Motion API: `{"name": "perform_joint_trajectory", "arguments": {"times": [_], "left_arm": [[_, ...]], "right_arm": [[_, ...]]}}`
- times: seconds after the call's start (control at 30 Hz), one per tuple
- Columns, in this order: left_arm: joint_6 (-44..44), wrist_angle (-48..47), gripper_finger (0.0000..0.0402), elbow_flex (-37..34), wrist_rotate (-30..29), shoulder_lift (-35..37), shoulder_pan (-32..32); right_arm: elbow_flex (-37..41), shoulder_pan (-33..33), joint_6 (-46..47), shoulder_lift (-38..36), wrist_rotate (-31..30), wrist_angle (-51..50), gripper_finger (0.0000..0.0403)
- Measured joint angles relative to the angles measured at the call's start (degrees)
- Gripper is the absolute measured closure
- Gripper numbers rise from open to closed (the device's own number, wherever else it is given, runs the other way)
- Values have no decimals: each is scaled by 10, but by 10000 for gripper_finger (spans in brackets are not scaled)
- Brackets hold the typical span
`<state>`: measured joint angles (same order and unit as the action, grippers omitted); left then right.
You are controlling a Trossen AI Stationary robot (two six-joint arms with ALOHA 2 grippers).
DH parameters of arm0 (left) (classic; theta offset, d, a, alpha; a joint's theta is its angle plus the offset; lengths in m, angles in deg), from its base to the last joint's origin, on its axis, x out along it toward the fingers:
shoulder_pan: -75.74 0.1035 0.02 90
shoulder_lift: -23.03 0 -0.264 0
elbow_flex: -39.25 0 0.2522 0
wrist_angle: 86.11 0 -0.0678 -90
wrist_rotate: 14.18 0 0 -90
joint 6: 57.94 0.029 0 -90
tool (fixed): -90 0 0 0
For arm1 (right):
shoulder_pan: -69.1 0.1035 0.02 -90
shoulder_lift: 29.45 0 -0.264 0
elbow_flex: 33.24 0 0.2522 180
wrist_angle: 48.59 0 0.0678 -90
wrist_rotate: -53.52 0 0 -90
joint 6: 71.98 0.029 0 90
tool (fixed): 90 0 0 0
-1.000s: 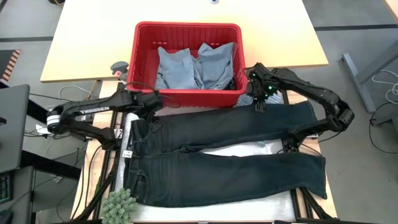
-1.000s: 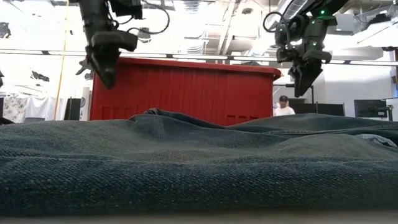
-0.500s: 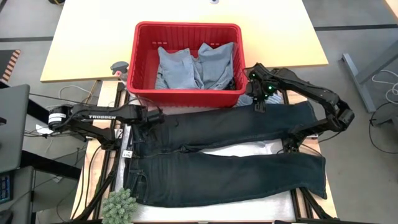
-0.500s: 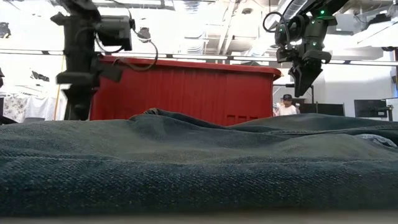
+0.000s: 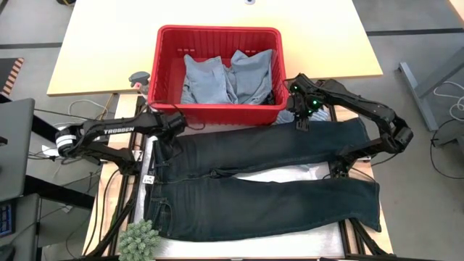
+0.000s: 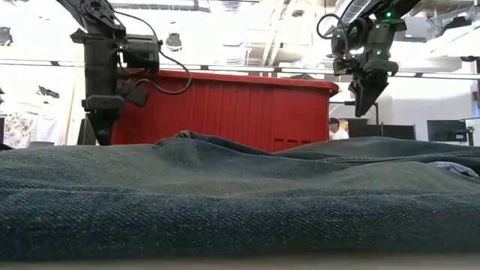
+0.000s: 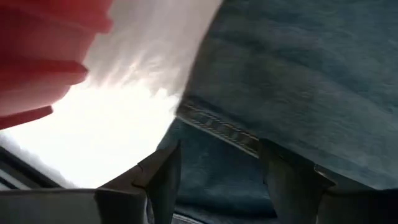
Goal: Fold Laundry from Bin
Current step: Fold the black pants
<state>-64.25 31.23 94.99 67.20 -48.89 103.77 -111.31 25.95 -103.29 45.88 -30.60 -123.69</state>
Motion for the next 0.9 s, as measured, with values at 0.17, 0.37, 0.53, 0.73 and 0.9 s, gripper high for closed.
{"name": "perform_joint_trajectory", "arguments": {"times": [0.17, 0.37, 0.53, 0.73, 0.9], "left_arm": [[11, 5, 200, -3, 12, -1, 32], [-2, 3, 200, -3, -13, -2, 62], [-1, 4, 200, -3, -7, -29, 63], [1, 5, 201, -3, -8, -122, 64], [15, 2, 202, 2, 12, -164, 64]], "right_arm": [[0, 0, 0, 0, 3, 2, 215], [0, 0, -2, 0, 3, 4, 215], [0, 0, -2, 0, 3, 5, 215], [0, 0, 6, 0, 3, 4, 215], [0, 0, 12, 0, 3, -1, 215]]}}
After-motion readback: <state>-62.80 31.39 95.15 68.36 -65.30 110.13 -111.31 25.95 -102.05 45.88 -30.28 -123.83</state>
